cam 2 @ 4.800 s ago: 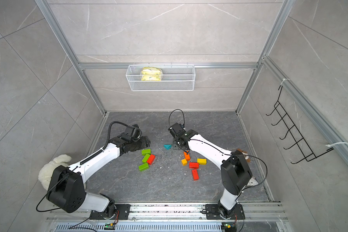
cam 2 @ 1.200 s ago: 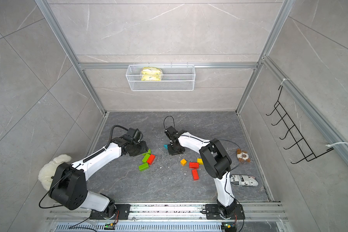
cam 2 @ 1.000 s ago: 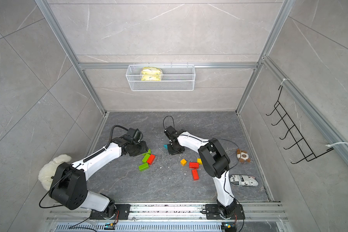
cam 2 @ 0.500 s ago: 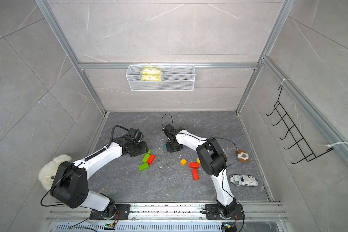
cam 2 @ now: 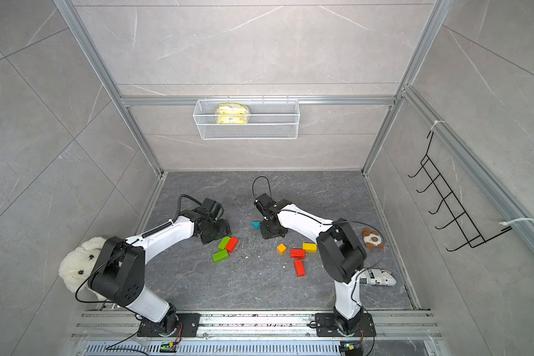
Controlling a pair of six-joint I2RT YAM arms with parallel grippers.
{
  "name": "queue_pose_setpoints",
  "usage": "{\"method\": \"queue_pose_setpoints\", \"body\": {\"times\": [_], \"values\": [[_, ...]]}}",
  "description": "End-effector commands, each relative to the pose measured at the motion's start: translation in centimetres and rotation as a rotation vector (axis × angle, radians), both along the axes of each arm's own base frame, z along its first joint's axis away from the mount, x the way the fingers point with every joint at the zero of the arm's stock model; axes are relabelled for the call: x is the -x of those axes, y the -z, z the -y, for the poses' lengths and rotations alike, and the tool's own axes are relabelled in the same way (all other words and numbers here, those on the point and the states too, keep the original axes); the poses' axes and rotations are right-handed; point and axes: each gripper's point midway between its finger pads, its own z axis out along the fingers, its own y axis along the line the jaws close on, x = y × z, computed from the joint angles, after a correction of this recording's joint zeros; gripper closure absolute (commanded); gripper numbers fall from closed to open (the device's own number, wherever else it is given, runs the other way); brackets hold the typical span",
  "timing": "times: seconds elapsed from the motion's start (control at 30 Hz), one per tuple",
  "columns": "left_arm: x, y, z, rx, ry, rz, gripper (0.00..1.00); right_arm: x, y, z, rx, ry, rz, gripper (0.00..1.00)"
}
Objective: Assemble a heart with building blocks
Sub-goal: Assemble the building block at the center of the board.
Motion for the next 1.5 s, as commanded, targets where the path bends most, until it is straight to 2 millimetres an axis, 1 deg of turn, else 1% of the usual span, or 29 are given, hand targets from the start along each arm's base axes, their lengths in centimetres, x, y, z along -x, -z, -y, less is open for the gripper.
{"method": "queue_pose_setpoints", "body": {"times": [0.0,0.1,0.2,0.37,0.47,0.57,0.63,0.83,1.03,1.2,1.37,1.47], "values": [[-1.6,-0.4,0.8,0.034,-0.067,0.005,0.20,2.0,-1.9,1.3,0.003,0.008,0.023,0.49],[-2.6,0.4,1.2,0.050,-0.108,-0.014,0.20,3.4,-2.4,2.0,-0.002,0.014,0.026,0.46],[-3.8,0.7,1.6,0.053,-0.120,-0.015,0.21,4.2,-2.9,2.4,-0.012,0.021,0.033,0.44],[-5.6,0.3,1.5,-0.016,-0.082,0.016,0.21,4.7,-3.1,2.9,-0.010,0.021,0.041,0.43],[-6.1,0.5,1.4,-0.044,-0.058,0.017,0.20,4.8,-3.3,3.0,-0.013,0.018,0.046,0.41],[-5.9,0.7,1.8,-0.025,-0.060,-0.007,0.21,4.8,-3.3,3.0,-0.012,0.013,0.046,0.41],[-5.6,1.0,2.2,-0.004,-0.072,-0.028,0.23,4.9,-3.3,3.1,-0.014,0.011,0.049,0.42],[-4.9,2.1,2.8,0.026,-0.094,-0.069,0.32,5.1,-3.4,3.2,-0.021,0.014,0.052,0.48],[-5.0,2.0,4.1,0.063,-0.084,-0.077,0.39,5.4,-3.1,3.5,-0.021,0.025,0.052,0.55],[-4.6,2.8,5.7,0.091,-0.074,-0.100,0.45,5.6,-3.2,4.0,-0.027,0.046,0.064,0.58],[-5.2,2.8,6.9,0.125,-0.082,-0.091,0.52,5.9,-3.0,4.2,-0.036,0.064,0.062,0.59],[-5.6,2.7,7.3,0.146,-0.087,-0.085,0.53,6.1,-2.9,4.4,-0.033,0.069,0.060,0.60]]}}
